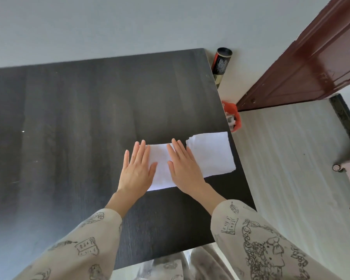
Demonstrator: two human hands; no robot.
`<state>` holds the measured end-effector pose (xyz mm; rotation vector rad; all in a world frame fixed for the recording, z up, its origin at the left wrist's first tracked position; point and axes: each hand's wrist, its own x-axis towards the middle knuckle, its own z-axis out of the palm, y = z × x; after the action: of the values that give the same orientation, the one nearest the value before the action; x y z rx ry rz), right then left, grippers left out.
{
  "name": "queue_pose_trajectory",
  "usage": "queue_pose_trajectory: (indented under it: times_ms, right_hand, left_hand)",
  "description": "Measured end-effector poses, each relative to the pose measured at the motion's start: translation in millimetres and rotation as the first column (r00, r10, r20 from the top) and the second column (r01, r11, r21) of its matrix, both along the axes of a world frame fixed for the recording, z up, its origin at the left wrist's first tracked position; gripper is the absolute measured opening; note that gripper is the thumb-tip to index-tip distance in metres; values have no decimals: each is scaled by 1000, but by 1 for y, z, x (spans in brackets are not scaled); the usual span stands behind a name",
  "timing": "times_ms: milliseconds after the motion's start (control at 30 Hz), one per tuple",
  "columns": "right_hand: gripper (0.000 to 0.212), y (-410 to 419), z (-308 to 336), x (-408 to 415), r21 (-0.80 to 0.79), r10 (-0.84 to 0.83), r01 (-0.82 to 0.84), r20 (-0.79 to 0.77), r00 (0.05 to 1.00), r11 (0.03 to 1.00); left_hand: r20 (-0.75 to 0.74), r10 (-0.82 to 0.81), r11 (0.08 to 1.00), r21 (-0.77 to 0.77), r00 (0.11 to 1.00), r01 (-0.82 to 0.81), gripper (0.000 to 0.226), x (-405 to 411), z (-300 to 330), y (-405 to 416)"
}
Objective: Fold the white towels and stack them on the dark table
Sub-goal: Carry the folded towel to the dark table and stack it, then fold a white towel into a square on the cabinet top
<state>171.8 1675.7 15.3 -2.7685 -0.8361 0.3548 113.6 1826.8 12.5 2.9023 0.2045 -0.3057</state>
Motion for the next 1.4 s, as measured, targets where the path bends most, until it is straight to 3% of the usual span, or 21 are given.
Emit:
queue_pose_trajectory:
  times_ms: [167,267,433,567,767,867,1067,1400]
  right_hand:
    - [46,-66,49,-20,258,-244,251,-56,968,933]
    - [41,-136,71,-39,277,-410,414,-74,909,867]
    - [41,-292,90,-104,292,-608,613,-119,785,735]
    - [41,-430,104,-180,330,-742,718,-73,666,613]
    - [39,-598,123,-289,357,-897,841,-19,442,407]
    - [38,-673,127,-335,373,-957,891,-25,288,258]
    - [38,-802,118,-384,383,-998,923,-23,56,44]
    - [36,-1074,125,-380,389,-993,915,13,-121,-107]
  left_hand:
    - [99,29,961,-277,995,0,50,-5,42,-62]
    - [94,35,918,-396,995,5,46,-8,69,-125]
    - [159,-229,853,-442,960,277,41,-29,97,-260]
    - [245,-516,727,-380,820,571,41,-49,100,-386]
    - [301,-696,543,-373,652,752,39,-89,119,-578]
    - [314,-793,399,-379,522,835,39,-114,124,-678]
    - [293,-889,212,-417,352,884,38,-139,117,-846]
    - [257,-941,78,-468,220,880,37,-120,116,-1144]
